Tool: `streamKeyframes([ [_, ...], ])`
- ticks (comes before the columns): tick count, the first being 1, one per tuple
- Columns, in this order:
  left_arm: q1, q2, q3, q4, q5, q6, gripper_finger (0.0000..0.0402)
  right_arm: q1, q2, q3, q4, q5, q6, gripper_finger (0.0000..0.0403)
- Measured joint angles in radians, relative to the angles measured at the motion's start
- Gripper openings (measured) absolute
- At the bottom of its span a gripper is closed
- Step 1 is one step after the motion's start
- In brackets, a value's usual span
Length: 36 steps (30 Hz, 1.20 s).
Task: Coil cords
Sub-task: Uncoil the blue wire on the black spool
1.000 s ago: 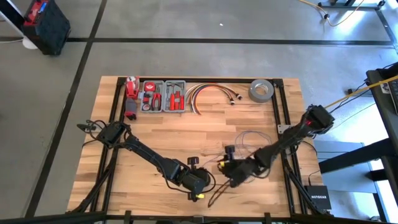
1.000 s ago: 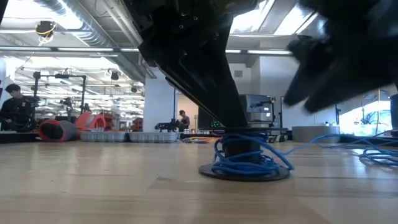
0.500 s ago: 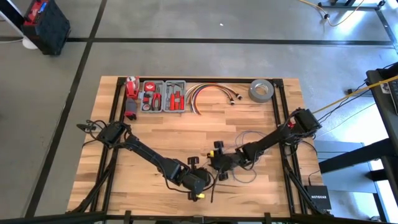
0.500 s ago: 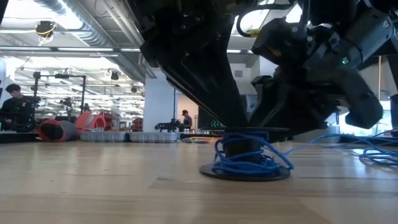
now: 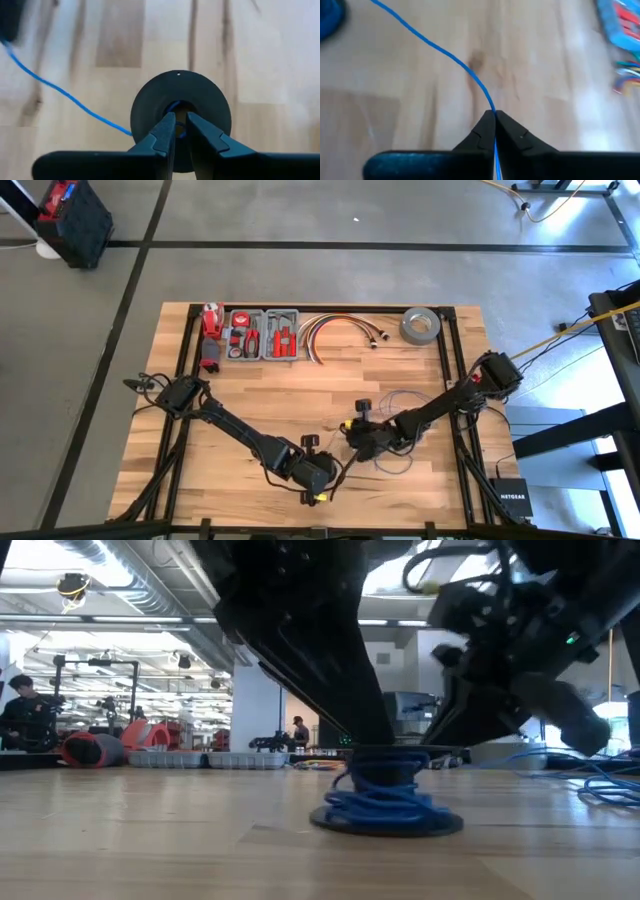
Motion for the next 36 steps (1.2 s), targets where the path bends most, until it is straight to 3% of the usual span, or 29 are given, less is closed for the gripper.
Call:
streamKeyframes([
  [11,-0.031,-0.004,0.003,-0.073,0.065,-0.096,0.004,0.067,-0.186,0.0,-0.482,0.169,0.253,0.0005],
  [16,-0.04,-0.004,0.003,-0.103,0.061,-0.12,0.004,0.072,-0.247,0.001,-0.673,0.178,0.424,0.0003],
  [22,-0.043,-0.004,0.003,-0.106,0.068,-0.121,0.004,0.07,-0.259,0.001,-0.748,0.186,0.506,0.0002],
  [27,-0.04,-0.004,0.003,-0.119,0.071,-0.142,0.004,0.054,-0.259,0.002,-0.935,0.221,0.708,0.0001],
  [36,-0.047,-0.004,0.002,-0.13,0.09,-0.147,0.004,0.056,-0.259,-0.001,-0.986,0.211,0.77,0.0006],
])
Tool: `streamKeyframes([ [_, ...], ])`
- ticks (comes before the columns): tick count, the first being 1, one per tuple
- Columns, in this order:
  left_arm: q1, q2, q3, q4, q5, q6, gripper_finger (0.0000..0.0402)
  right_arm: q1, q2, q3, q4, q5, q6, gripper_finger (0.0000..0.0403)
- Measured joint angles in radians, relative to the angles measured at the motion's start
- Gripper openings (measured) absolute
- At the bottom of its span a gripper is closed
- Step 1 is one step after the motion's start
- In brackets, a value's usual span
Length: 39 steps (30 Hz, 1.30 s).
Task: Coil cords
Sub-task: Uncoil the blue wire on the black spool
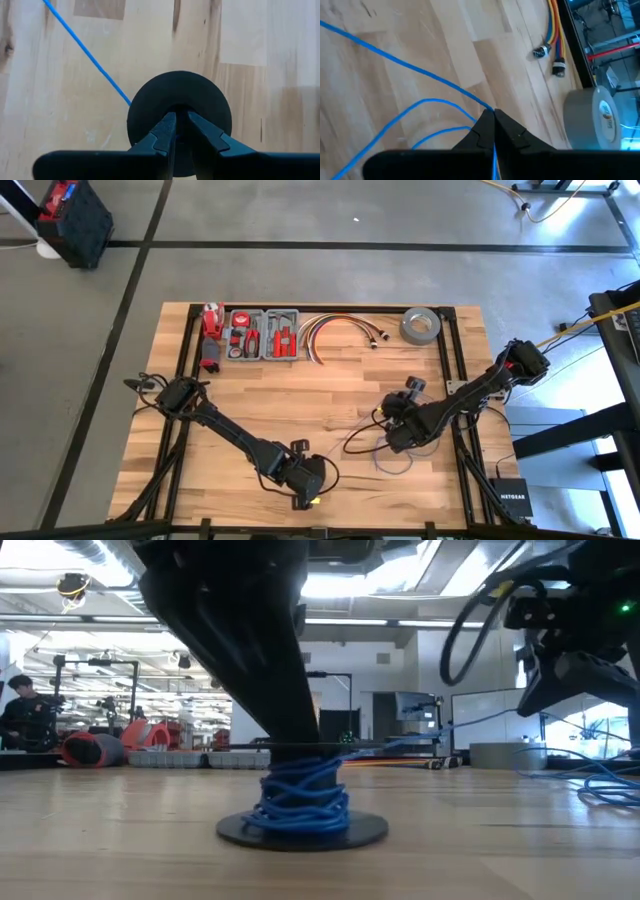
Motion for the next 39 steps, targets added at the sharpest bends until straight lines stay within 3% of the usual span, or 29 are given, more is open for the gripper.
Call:
streamKeyframes([
  [9,0.007,-0.008,-0.002,0.0,0.01,0.009,0.004,0.0,0.0,0.0,0.148,-0.066,-0.065,0.0024],
  [19,0.008,-0.008,-0.002,0.005,0.003,0.02,0.004,0.0,0.0,0.0,0.345,-0.058,-0.098,0.003],
  [26,0.008,-0.008,-0.002,0.007,0.0,0.02,0.004,0.0,0.001,0.0,0.456,-0.093,-0.236,0.0121],
  [31,0.008,-0.008,-0.002,0.008,-0.004,0.02,0.004,0.001,0.002,0.082,0.393,-0.266,-0.338,0.0193],
  [39,0.009,-0.008,-0.002,0.008,-0.002,0.019,0.004,0.002,0.002,0.234,0.264,-0.449,-0.382,0.0232],
])
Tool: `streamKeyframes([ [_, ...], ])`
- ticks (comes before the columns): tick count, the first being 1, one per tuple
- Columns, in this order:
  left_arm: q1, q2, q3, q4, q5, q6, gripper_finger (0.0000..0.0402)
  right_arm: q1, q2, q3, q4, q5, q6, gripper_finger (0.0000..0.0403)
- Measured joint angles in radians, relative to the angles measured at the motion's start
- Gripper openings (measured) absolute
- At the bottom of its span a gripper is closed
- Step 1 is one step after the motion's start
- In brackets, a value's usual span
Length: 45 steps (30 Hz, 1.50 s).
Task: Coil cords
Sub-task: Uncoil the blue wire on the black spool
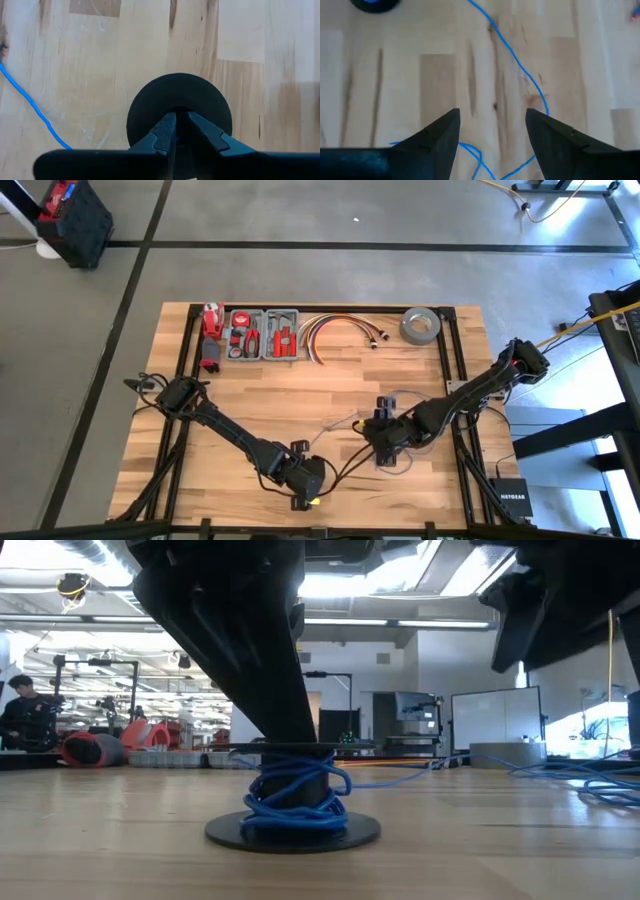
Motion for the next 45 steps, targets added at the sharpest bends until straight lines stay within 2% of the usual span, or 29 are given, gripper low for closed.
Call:
streamKeyframes([
  [4,0.0,0.0,0.0,0.0,0.0,0.0,0.004,0.0,0.0,-0.006,0.092,0.0,-0.049,0.0232],
  [10,0.0,0.0,0.0,0.0,-0.001,0.001,0.004,-0.001,0.03,-0.121,0.433,0.065,-0.211,0.0232],
  [16,0.001,0.0,0.0,0.001,0.0,0.007,0.004,-0.001,0.127,-0.195,0.736,0.044,-0.317,0.0232],
  [23,0.003,0.0,0.001,0.001,-0.001,0.016,0.004,-0.026,0.271,-0.196,0.962,0.075,-0.42,0.0232],
  [28,0.003,0.0,0.001,0.001,-0.001,0.015,0.004,-0.101,0.338,-0.176,0.979,0.07,-0.425,0.0232],
  [31,0.004,0.0,0.001,0.001,0.0,0.013,0.004,-0.149,0.354,-0.175,0.928,0.043,-0.42,0.0232],
  [36,0.003,0.0,0.001,0.002,0.0,0.013,0.004,-0.196,0.355,-0.176,0.89,-0.079,-0.423,0.0232],
  [40,0.003,0.0,0.001,0.012,-0.001,0.013,0.004,-0.231,0.371,-0.174,0.897,-0.131,-0.442,0.023],
  [45,0.003,0.0,0.0,0.023,0.0,0.013,0.004,-0.27,0.399,-0.171,0.916,-0.226,-0.415,0.0193],
])
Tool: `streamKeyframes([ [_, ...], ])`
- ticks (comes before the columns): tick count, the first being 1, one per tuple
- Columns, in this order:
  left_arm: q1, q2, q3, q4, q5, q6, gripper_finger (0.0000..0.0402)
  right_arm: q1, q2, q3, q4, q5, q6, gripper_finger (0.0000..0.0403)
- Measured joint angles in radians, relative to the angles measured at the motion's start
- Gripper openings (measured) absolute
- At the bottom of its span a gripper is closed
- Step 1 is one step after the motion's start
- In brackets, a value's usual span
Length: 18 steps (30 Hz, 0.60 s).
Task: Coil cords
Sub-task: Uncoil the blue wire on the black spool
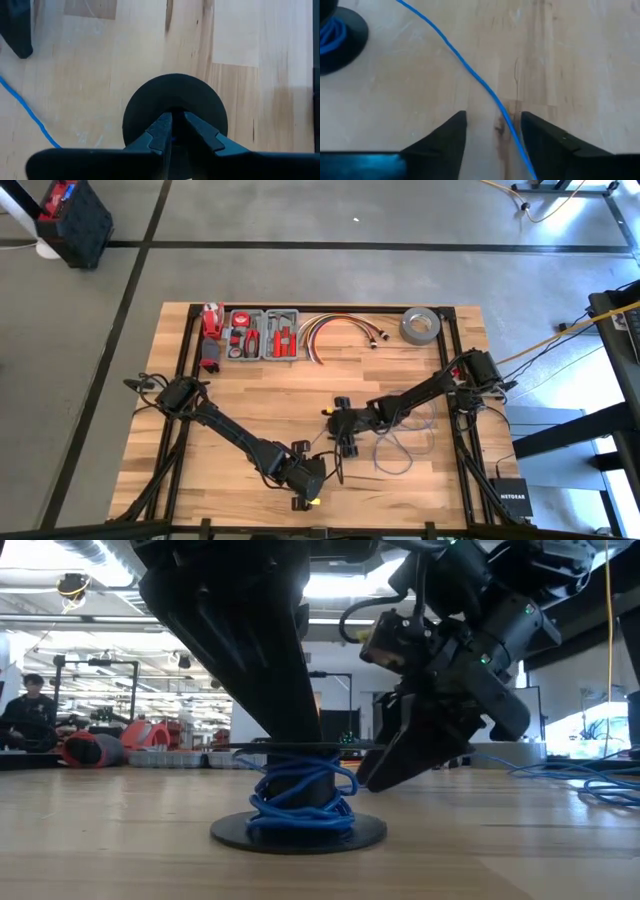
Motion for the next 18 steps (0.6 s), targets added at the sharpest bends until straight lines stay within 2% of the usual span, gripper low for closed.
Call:
streamKeyframes([
  [4,0.0,0.0,0.0,0.0,-0.001,0.002,0.004,0.001,0.003,0.0,-0.01,-0.013,-0.018,0.0136],
  [11,0.0,0.0,0.0,0.002,0.0,0.016,0.004,0.0,0.004,0.0,-0.031,0.009,-0.082,0.0012],
  [18,0.0,0.0,0.0,0.001,0.0,0.017,0.004,0.003,0.004,-0.001,-0.032,0.045,-0.088,0.0005],
])
